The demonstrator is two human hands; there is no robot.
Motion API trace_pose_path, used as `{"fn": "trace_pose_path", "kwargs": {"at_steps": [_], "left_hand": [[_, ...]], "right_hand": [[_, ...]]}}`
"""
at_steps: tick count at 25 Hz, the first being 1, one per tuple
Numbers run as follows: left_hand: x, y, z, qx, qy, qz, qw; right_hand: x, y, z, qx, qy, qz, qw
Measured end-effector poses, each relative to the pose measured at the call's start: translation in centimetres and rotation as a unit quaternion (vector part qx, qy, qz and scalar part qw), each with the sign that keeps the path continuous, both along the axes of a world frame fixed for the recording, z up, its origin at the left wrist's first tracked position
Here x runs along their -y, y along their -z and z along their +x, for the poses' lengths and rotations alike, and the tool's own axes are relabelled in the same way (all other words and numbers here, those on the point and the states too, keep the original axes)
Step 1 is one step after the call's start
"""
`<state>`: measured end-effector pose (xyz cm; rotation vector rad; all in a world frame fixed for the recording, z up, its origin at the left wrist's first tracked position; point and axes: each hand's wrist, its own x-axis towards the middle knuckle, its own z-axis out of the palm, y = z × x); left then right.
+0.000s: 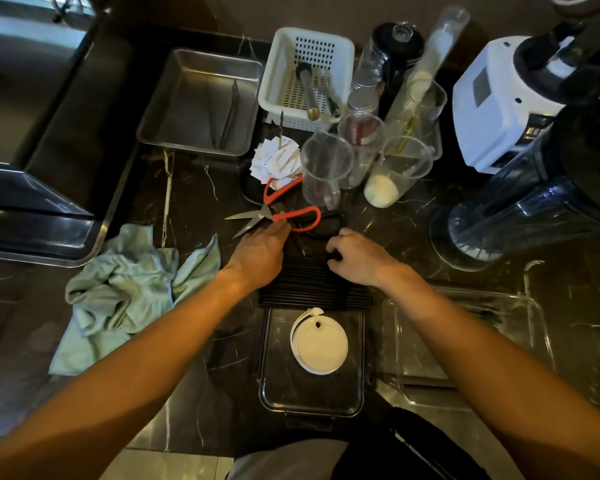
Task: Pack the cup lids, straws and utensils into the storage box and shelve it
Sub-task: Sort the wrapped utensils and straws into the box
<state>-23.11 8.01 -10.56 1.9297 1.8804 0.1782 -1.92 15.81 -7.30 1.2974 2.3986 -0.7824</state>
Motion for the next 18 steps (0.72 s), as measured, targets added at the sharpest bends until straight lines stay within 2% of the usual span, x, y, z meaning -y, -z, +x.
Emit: {"fn": "trace_pose_path", "kwargs": {"at_steps": [3,9,18], "left_hand": [[0.0,-0.2,0.1,0.007,-0.013,0.024,1.0],[0.4,-0.4,0.2,-0.011,0.016,-0.083,0.996],[1.4,-1.1,-0.1,0.013,0.059,-0.079,0.995]], "right_hand": [[-0.1,0.3,0.0,-0.002,0.012,-0.024,1.0],[-0.6,0.2,-0.4,-0.001,0.057,-0.086,0.995],[1.2,-0.5,0.7,0.006,-0.01,-0.018,1.0]]}}
